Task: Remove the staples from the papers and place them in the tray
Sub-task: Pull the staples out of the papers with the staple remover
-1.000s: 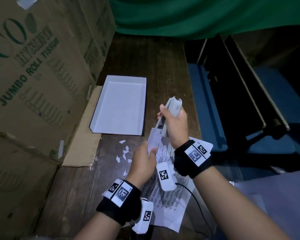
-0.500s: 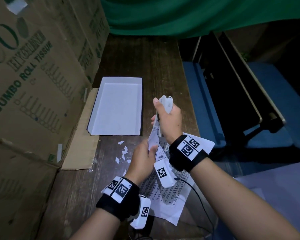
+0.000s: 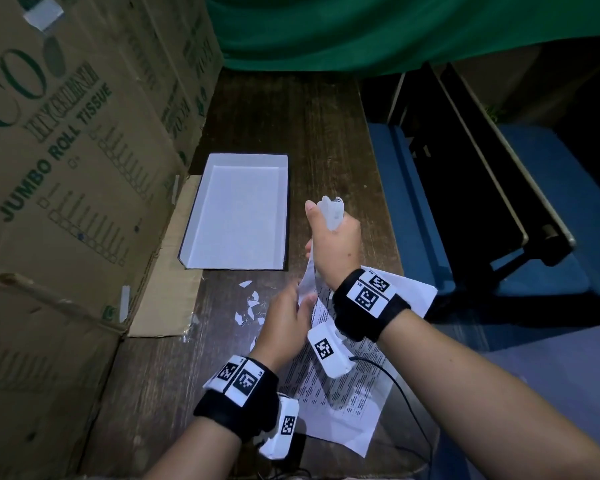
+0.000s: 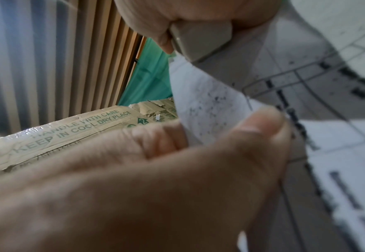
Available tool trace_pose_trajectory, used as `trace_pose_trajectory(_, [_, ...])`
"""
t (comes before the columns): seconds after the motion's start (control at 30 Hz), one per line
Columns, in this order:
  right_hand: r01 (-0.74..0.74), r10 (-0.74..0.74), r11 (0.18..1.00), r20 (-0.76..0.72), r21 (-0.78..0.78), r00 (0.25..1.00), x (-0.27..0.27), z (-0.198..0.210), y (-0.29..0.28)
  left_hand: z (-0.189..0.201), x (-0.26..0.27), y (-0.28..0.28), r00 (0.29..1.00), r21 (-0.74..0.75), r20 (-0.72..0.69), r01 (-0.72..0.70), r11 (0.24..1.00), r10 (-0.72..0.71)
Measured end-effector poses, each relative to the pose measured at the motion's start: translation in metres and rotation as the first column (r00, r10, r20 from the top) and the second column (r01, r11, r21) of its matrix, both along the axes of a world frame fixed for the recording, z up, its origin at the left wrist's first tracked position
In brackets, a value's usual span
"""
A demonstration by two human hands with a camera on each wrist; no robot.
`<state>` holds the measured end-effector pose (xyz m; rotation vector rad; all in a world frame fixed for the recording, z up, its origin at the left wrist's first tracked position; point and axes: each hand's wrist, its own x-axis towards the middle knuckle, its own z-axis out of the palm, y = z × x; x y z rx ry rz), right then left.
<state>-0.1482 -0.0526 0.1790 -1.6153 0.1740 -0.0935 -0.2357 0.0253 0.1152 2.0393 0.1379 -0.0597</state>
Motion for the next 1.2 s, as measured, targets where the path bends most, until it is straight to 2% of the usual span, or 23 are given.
trace_pose_trajectory(0.13, [-0.058,0.059,0.998,-0.032,0.017,0.998,0.0,-0.004,0.0,-0.004,-0.002,0.002,1.0,-0.01,-0.014,-0.021,1.0,0.02])
trace_pose_trajectory(0.2, [-0.124,0.126,0.99,-0.02,0.067,0.992,0.0,-0.002,-0.003,-0.003,-0.002,0.005,0.999,-0.029,-0.028,-0.034,0.999,0.033])
trace_pose_trajectory(0.27, [-0.122,0.123,0.983,-0.002,0.14,0.992,0.001,0.005,-0.011,-0.001,-0.003,0.011,0.997,-0.046,-0.054,-0.053,0.998,0.051])
trace_pose_trajectory(0.37, [0.051,-0.048,0.983,-0.02,0.174,0.999,0.012,0.011,-0.039,0.008,-0.005,0.028,0.994,-0.074,-0.05,-0.102,0.992,0.098])
trace_pose_trajectory(0.47, [0.27,-0.268,0.961,-0.049,0.063,0.962,0.025,-0.005,-0.076,0.021,-0.012,0.056,0.987,-0.072,-0.037,-0.159,0.985,0.157])
trace_pose_trajectory(0.53, [0.304,-0.308,0.95,-0.067,-0.064,0.949,0.029,-0.028,-0.096,0.03,-0.018,0.078,0.979,-0.05,-0.032,-0.202,0.978,0.2])
trace_pose_trajectory(0.6, [0.214,-0.257,0.946,-0.164,-0.243,0.952,0.027,-0.056,-0.105,0.037,-0.023,0.101,0.97,-0.019,-0.001,-0.242,0.97,0.242])
trace_pose_trajectory(0.7, [-0.011,-0.185,0.875,-0.356,-0.484,0.916,0.013,-0.098,-0.099,0.045,-0.034,0.134,0.957,0.017,0.054,-0.288,0.958,0.286])
trace_pose_trajectory(0.87, [-0.35,-0.073,0.722,-0.569,-0.597,0.819,0.008,-0.172,-0.077,0.056,-0.044,0.165,0.933,0.038,0.078,-0.354,0.934,0.35])
trace_pose_trajectory(0.97, [-0.492,-0.025,0.604,-0.632,-0.626,0.774,0.013,-0.217,-0.081,0.059,-0.045,0.17,0.919,0.006,0.08,-0.387,0.922,0.385])
trace_pose_trajectory(1.07, [-0.508,-0.082,0.548,-0.647,-0.665,0.758,0.012,-0.231,-0.08,0.055,-0.043,0.175,0.917,-0.066,0.036,-0.394,0.917,0.397])
trace_pose_trajectory(1.13, [-0.475,-0.133,0.606,-0.67,-0.638,0.73,0.009,-0.221,-0.074,0.052,-0.042,0.18,0.919,-0.092,-0.004,-0.392,0.915,0.394])
trace_pose_trajectory(1.2, [-0.453,-0.117,0.6,-0.632,-0.66,0.766,0.006,-0.195,-0.067,0.051,-0.037,0.181,0.922,-0.137,-0.035,-0.386,0.912,0.385])
